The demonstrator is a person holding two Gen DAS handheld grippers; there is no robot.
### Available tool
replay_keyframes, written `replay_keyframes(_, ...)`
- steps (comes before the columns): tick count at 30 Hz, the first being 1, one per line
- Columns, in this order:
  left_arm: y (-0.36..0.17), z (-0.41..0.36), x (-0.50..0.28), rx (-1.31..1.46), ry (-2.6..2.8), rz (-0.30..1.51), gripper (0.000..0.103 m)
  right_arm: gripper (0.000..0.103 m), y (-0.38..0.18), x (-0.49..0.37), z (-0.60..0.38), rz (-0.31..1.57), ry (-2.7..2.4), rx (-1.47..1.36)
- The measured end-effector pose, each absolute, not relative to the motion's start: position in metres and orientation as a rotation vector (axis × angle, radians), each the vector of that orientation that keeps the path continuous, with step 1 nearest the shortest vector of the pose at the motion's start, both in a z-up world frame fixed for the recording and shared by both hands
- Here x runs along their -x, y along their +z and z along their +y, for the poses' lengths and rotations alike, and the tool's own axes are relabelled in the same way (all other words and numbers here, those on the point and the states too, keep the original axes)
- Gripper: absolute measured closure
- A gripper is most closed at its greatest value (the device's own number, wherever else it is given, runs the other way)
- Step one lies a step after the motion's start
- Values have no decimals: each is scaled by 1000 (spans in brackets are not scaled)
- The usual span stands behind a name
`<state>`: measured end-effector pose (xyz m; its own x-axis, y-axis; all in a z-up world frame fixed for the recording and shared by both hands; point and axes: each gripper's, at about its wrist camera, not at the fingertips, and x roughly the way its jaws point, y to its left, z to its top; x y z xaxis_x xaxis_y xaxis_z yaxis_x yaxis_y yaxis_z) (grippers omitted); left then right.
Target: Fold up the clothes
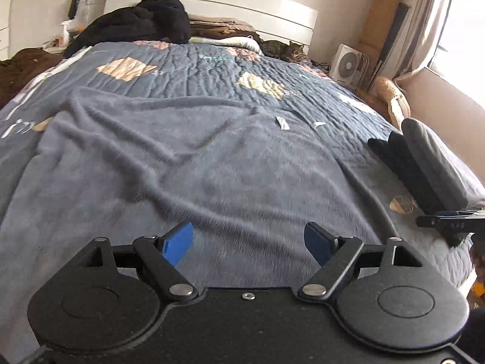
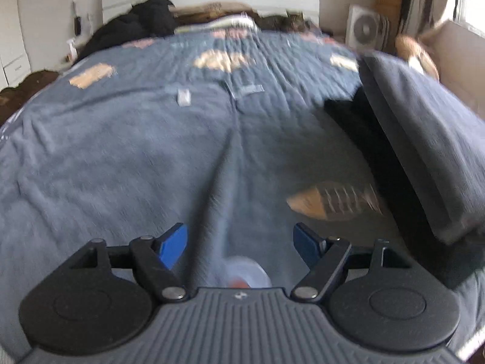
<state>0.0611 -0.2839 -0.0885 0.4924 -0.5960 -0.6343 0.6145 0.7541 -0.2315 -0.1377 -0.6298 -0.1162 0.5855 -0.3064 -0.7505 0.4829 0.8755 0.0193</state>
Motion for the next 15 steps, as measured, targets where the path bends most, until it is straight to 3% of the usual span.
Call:
replay_keyframes(9,-80,-279,-24,-44,-731,754,23,32,-160,168,-634,1088,-311,-206)
replay_keyframes(15,-77,-290,-5,-64,-749,752,23,32,-175,161,-632,1099,-254,-294)
